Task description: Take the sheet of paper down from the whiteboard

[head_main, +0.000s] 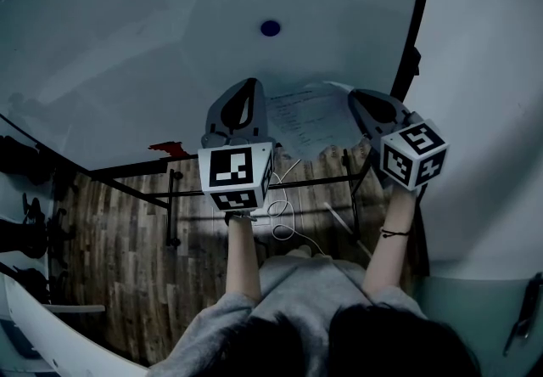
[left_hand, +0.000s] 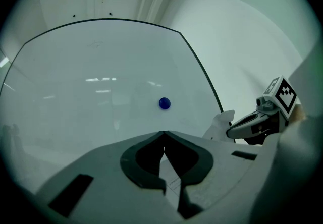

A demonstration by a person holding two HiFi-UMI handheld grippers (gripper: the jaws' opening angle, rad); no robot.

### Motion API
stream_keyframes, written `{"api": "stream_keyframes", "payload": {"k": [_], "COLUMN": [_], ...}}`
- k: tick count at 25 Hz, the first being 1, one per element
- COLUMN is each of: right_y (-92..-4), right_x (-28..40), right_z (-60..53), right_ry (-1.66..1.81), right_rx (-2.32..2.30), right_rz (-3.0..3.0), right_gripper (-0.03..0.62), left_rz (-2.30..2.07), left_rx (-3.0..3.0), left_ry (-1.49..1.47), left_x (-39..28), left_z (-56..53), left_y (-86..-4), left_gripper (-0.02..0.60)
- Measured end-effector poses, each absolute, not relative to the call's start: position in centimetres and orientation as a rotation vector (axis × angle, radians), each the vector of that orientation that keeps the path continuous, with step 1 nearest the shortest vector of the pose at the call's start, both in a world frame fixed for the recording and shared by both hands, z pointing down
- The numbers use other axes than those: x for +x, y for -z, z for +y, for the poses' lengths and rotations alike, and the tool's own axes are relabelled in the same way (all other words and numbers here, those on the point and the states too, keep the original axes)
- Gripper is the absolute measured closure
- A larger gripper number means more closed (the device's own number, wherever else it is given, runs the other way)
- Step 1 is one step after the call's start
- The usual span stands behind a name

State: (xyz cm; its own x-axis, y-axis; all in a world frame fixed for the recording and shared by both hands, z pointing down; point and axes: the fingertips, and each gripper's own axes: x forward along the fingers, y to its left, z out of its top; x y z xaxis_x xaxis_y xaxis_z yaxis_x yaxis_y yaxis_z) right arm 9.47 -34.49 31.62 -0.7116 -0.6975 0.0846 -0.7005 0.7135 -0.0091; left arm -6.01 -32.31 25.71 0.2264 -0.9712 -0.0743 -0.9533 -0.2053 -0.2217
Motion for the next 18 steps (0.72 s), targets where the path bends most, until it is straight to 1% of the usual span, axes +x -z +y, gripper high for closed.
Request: {"api": "stream_keyframes", "payload": {"k": [18], "right_y": [-32.8], "right_x": [9.7], "right_z": [-32.9], "right_ry": [-0.055], "right_rx": [1.174], "right_rz": [-2.835], "right_gripper": [0.594], "left_rz": [1.896], "left_rx": [-2.408], "left_ry": [0.105], "left_x": [-7.5], "left_z": [-29.3], "left_y": [-30.4], "left_gripper": [0.575]}}
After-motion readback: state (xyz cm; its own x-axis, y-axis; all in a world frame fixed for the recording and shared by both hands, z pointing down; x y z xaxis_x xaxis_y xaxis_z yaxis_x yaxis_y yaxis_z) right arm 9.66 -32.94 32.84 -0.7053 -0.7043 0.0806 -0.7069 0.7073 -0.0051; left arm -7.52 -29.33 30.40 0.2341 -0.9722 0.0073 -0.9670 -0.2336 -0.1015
